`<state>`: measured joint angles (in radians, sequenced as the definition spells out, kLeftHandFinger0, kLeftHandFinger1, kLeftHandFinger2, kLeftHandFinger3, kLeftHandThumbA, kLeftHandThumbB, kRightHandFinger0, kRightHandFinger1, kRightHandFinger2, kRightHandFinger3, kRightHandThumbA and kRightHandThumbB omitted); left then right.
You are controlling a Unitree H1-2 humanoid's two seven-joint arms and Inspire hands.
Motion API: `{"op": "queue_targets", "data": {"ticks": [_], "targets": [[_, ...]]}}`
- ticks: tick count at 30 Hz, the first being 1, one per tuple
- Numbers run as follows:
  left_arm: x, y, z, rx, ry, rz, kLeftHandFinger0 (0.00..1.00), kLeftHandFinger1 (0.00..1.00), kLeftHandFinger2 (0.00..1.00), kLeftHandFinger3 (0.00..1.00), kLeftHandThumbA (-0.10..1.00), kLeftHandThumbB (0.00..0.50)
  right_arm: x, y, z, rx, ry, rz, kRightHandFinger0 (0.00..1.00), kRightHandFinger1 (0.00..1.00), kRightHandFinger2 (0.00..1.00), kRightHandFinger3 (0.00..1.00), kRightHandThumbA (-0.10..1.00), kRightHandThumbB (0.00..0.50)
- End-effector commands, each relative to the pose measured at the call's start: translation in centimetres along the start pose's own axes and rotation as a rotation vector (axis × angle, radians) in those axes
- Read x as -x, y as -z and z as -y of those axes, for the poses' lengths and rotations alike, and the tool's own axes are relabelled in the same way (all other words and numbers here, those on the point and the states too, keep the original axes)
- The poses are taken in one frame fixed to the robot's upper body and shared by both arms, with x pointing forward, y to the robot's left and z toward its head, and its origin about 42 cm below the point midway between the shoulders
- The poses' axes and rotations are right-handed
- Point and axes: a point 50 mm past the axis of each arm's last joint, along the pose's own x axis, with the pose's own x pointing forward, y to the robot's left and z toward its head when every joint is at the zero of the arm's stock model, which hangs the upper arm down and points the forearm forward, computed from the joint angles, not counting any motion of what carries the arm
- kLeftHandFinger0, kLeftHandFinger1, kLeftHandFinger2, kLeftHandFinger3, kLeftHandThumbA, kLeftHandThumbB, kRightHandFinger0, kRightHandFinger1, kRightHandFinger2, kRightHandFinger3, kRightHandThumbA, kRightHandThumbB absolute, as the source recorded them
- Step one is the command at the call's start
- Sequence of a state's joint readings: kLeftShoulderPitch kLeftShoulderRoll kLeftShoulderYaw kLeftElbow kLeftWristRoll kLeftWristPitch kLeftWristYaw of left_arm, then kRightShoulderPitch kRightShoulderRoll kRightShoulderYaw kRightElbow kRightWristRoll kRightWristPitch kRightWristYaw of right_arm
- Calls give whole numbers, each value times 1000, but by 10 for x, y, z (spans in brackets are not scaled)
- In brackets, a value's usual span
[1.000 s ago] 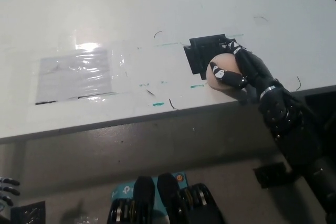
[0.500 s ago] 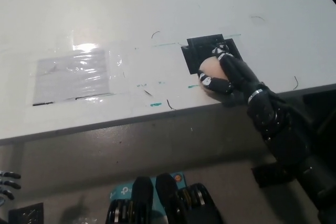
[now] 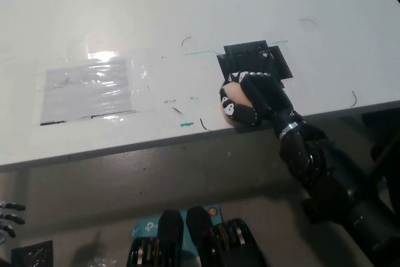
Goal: The robot uses its right hand to grab and squeeze a pink dumpling toy kept on the black mask on the desk
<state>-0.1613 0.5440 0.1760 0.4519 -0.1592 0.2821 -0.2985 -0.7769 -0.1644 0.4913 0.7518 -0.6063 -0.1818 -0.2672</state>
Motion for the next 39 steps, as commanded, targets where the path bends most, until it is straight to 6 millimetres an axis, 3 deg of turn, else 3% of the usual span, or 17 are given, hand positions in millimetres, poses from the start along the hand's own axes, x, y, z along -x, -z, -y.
{"op": "queue_targets", "data": {"ticks": [1, 2, 4, 6, 7, 10, 12, 14, 16, 20, 25, 29, 32, 33, 34, 37, 39], "targets": [[4, -19, -16, -25, -13, 56, 31, 249, 362, 429, 1000, 500, -12, -14, 42, 26, 309, 147, 0, 137, 489, 443, -100, 34], [4, -18, -14, -13, -22, 50, 31, 239, 356, 426, 1000, 500, -12, -11, 52, 46, 384, 151, 0, 67, 425, 415, -100, 117], [4, -18, -14, 3, -9, 50, 39, 251, 382, 439, 1000, 500, -14, -11, 64, 53, 454, 167, 0, 0, 390, 305, -100, 166], [4, -18, -14, 4, -9, 51, 41, 252, 383, 440, 1000, 500, -15, -11, 65, 53, 460, 171, 0, 0, 387, 285, -100, 177], [3, -17, -15, 9, -9, 52, 27, 241, 367, 448, 1000, 500, -16, -11, 75, 32, 496, 198, 0, 0, 361, 256, -100, 155], [4, -18, -15, 7, -5, 53, 7, 240, 350, 425, 1000, 500, -18, -11, 87, 68, 554, 233, 0, 0, 309, 261, -100, 210], [3, -18, -15, 16, -10, 55, 1, 234, 342, 413, 1000, 500, -17, -12, 87, 44, 564, 233, 0, 0, 275, 248, -100, 204], [2, -20, -15, -2, -22, 59, 5, 224, 333, 404, 1000, 500, -17, -11, 90, 44, 572, 236, 0, 0, 330, 225, -100, 231], [3, -21, -15, -14, -22, 65, 11, 235, 355, 421, 1000, 498, -17, -11, 92, 38, 591, 245, 0, 0, 295, 201, -100, 263], [2, -23, -15, 1, -16, 66, 8, 226, 350, 429, 1000, 497, -17, -11, 91, 12, 591, 242, 0, 0, 237, 150, -100, 265], [1, -24, -16, 10, -13, 64, 12, 226, 350, 432, 1000, 500, -18, -11, 82, 27, 574, 231, 0, 0, 282, 108, -100, 303], [1, -28, -17, -1, -20, 63, 15, 238, 364, 451, 1000, 495, -18, -10, 79, 15, 569, 235, 0, 0, 203, 59, -100, 292], [1, -30, -18, 2, -20, 64, 7, 231, 364, 454, 1000, 500, -18, -7, 77, 10, 569, 232, 0, 0, 241, 73, -100, 289], [1, -30, -18, 18, -13, 60, 10, 241, 373, 464, 1000, 500, -19, -5, 76, -3, 553, 222, 0, 0, 284, 91, -100, 263], [1, -30, -18, 18, -16, 61, 9, 243, 372, 459, 1000, 490, -19, -2, 74, 18, 517, 219, 0, 3, 343, 120, -100, 247], [0, -31, -17, 12, -18, 57, 5, 245, 372, 450, 1000, 495, -22, 5, 69, 93, 398, 177, 0, 194, 730, 292, -100, 152], [0, -30, -17, 16, -15, 61, 12, 250, 380, 444, 1000, 500, -22, 9, 65, 137, 317, 146, 0, 290, 772, 408, -100, 102]]}}
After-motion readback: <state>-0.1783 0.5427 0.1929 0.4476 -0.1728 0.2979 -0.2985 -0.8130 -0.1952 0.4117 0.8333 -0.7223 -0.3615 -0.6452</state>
